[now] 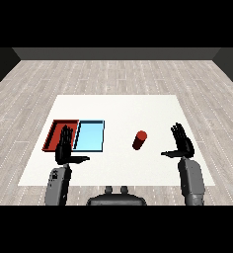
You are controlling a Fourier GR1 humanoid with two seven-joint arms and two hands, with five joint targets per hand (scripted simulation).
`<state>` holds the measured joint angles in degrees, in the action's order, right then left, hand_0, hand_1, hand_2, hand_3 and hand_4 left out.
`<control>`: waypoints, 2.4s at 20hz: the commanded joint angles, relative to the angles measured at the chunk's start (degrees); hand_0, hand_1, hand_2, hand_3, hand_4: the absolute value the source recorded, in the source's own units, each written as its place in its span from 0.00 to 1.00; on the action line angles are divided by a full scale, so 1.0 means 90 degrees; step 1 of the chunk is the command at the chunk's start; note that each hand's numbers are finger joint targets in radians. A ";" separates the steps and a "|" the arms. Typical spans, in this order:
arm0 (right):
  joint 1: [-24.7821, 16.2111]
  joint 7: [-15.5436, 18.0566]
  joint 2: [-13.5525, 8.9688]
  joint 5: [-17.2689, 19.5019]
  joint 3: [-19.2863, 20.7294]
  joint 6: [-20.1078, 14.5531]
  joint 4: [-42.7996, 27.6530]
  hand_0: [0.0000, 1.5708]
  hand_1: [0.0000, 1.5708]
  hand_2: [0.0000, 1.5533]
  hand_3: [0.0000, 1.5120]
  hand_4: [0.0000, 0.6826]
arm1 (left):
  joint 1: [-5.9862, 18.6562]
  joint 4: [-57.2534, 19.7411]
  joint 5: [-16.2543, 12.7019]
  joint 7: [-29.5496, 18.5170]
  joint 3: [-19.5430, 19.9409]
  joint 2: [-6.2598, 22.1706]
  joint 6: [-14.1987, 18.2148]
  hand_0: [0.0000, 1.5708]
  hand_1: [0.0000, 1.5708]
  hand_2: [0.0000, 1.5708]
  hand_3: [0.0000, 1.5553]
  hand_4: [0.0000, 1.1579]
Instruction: Pick the red can and put it in the red box
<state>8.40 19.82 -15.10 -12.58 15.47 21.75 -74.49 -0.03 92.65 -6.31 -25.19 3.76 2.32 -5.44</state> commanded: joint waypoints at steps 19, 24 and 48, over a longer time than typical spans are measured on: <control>0.0718 0.0465 0.0857 -0.0032 -0.0452 -0.0217 0.1776 0.00 0.00 0.00 0.00 0.00 | 0.0405 0.0101 -0.0082 0.0525 0.0040 0.0058 0.0160 0.00 0.00 0.00 0.00 0.00; 0.0768 0.0435 0.0959 -0.0097 -0.0594 -0.0216 0.1825 0.00 0.00 0.00 0.00 0.00 | -0.0080 0.0457 -0.0015 0.0240 0.0100 0.0170 0.0045 0.00 0.00 0.00 0.00 0.00; 0.1731 0.0612 0.1158 -0.0164 -0.0691 -0.0671 0.3272 0.00 0.00 0.00 0.00 0.00 | 0.0038 -0.0040 -0.0109 -0.0114 0.0043 -0.0020 0.0000 0.00 0.00 0.00 0.00 0.00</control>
<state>21.34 22.29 -3.99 -14.37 8.31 15.02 -51.79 -0.31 92.49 -7.59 -26.32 4.22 2.61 -6.32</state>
